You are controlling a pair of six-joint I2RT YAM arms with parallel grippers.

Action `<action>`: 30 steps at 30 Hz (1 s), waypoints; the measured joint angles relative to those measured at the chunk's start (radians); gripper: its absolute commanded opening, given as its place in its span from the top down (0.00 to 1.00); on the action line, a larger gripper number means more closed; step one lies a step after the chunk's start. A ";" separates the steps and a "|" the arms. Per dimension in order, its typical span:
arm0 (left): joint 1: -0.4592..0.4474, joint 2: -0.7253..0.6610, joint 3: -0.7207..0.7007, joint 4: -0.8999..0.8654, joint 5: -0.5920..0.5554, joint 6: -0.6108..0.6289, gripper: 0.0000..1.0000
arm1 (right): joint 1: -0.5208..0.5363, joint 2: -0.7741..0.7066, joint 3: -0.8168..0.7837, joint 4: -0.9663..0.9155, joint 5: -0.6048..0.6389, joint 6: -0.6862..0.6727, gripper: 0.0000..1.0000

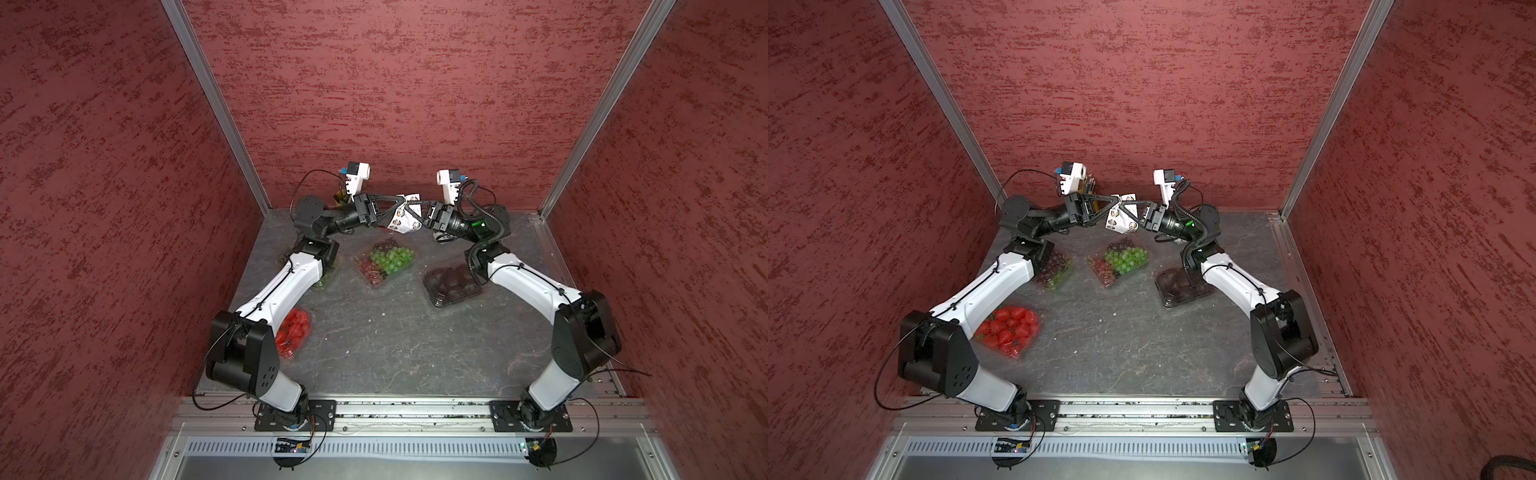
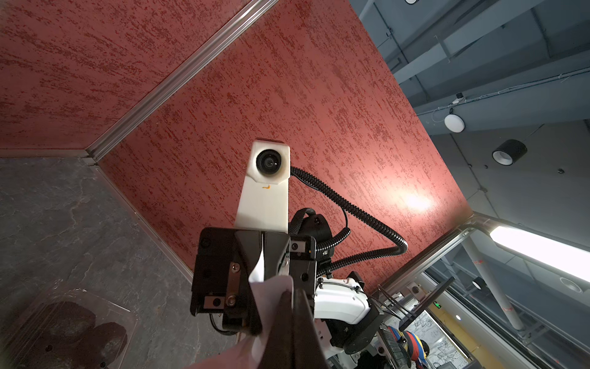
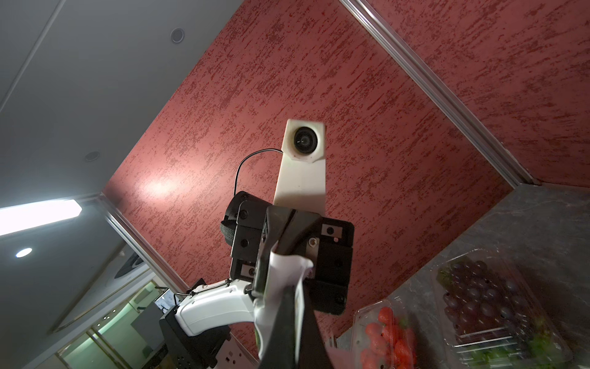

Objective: Label fruit boxes
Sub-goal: Adjust the label sticker.

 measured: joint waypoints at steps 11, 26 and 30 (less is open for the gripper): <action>0.008 0.000 0.003 0.006 0.011 -0.021 0.79 | 0.000 0.000 0.003 -0.026 0.000 -0.027 1.00; 0.052 -0.019 0.002 -0.033 0.030 0.004 0.88 | -0.001 0.004 0.018 -0.043 -0.003 -0.021 1.00; 0.052 -0.019 0.001 -0.037 0.030 0.005 0.90 | -0.001 0.004 0.018 -0.042 -0.005 -0.019 1.00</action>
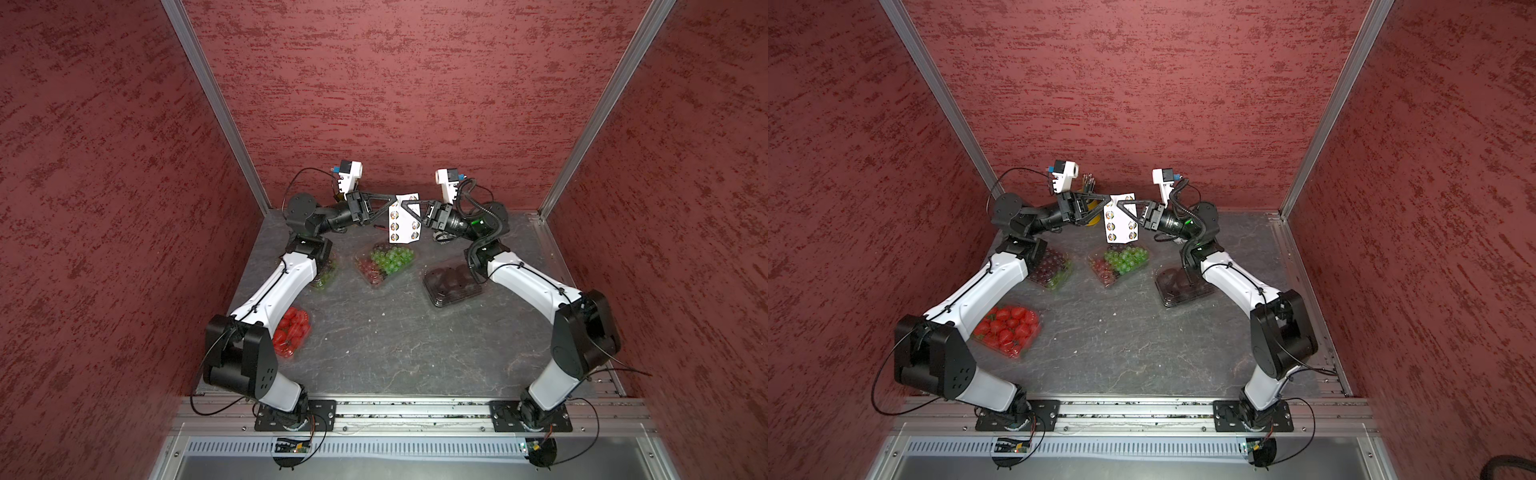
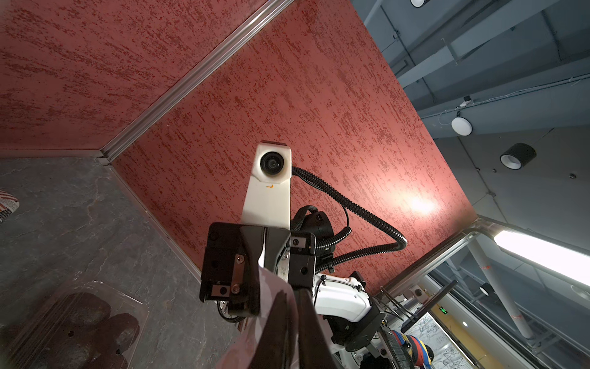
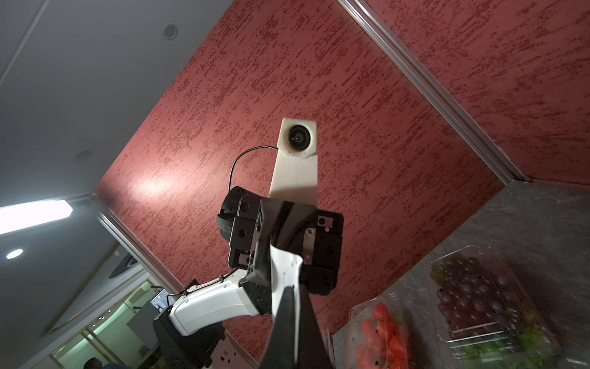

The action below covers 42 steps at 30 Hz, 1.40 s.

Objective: Label fruit boxes
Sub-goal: Adjust the label sticker.

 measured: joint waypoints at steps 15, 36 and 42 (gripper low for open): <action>0.000 0.000 -0.008 0.005 -0.004 -0.003 1.00 | 0.000 0.000 0.000 0.000 -0.001 0.001 1.00; -0.036 0.005 -0.004 0.014 -0.025 -0.013 0.81 | -0.001 -0.004 0.000 -0.016 -0.008 -0.020 1.00; 0.007 -0.055 -0.004 -0.165 -0.035 0.087 0.52 | -0.008 -0.032 0.000 -0.132 0.033 -0.100 1.00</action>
